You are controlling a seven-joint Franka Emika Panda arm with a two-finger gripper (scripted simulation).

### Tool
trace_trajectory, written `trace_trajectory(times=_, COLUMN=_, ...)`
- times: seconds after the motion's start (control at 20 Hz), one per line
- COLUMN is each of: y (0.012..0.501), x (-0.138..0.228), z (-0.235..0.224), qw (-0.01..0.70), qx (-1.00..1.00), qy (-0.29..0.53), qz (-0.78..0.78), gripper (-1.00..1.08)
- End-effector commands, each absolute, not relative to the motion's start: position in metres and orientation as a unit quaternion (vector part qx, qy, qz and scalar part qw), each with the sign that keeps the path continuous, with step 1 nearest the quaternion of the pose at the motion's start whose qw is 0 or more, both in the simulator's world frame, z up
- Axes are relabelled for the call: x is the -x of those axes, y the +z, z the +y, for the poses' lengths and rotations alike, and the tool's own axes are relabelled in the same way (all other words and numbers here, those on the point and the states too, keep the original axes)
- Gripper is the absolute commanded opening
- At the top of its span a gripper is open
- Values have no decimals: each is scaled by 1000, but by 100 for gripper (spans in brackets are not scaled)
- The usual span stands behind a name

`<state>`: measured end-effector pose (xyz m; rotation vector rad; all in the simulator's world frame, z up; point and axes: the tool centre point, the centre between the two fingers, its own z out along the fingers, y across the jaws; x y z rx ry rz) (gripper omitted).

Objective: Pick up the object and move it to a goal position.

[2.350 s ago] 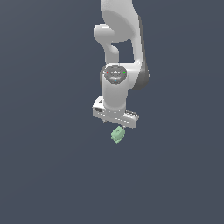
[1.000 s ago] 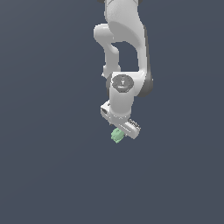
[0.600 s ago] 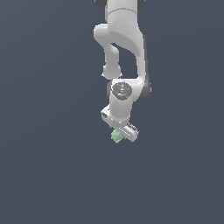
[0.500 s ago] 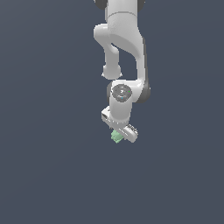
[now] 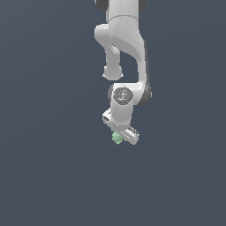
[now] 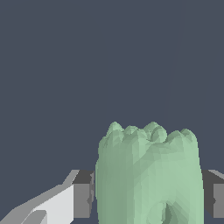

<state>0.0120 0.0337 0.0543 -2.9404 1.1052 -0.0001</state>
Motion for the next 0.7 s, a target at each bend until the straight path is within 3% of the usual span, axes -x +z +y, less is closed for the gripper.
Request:
trace_trajectory(times=0.0, y=54, x=-12, z=33, qw=0, qx=936, qy=0, qz=352, gripper=-100)
trace_trajectory(times=0.35, y=57, x=-12, z=30, qw=0, qx=936, qy=0, qz=352, gripper=-100)
trace_trajectory(times=0.65, y=78, x=-11, z=-2, qw=0, qx=936, qy=0, qz=352, gripper=-100)
